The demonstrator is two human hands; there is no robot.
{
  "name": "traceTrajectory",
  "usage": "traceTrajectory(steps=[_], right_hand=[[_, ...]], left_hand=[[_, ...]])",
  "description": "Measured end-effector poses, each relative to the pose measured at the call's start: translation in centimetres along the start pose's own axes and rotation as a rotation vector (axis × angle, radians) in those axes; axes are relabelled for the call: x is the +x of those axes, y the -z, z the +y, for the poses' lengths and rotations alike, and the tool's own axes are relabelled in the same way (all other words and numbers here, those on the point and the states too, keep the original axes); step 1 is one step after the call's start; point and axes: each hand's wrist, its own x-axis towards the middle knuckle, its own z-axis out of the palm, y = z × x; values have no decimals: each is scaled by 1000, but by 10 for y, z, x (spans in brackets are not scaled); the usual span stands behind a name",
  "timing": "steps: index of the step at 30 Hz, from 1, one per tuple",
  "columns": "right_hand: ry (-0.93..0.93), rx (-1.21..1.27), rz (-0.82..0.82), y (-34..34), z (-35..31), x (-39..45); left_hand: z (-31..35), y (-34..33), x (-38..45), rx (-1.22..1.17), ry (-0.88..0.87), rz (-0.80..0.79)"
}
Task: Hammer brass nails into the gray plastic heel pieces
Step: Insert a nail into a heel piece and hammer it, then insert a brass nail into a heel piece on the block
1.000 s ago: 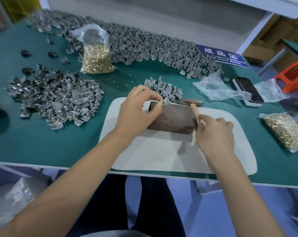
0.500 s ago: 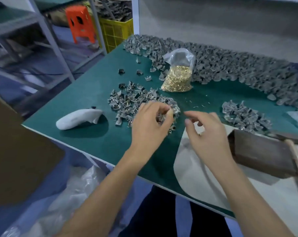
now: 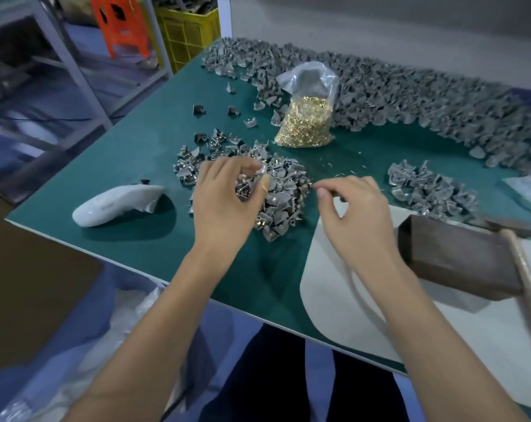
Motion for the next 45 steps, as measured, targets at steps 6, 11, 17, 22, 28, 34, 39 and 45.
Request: traceTrajectory(steps=[6, 11, 17, 22, 28, 34, 39, 45], right_hand=[[-149, -197, 106, 70, 44, -11], [-246, -209, 21, 85, 59, -28], [-235, -295, 33, 77, 59, -28], [-220, -284, 79, 77, 62, -31], [-222, -284, 78, 75, 62, -32], [-261, 92, 124, 88, 65, -31], [-327, 413, 101, 105, 72, -32], [-331, 517, 127, 108, 80, -32]], left_hand=[[46, -27, -2, -171, -186, -374], [61, -53, -13, 48, -203, -674], [67, -46, -22, -46, -208, -695], [84, -51, -41, -3, -263, -775], [92, -59, -46, 117, -291, -730], [102, -73, -44, -71, -224, -606], [129, -95, -29, -417, 89, -628], [145, -110, -14, -719, 343, -889]])
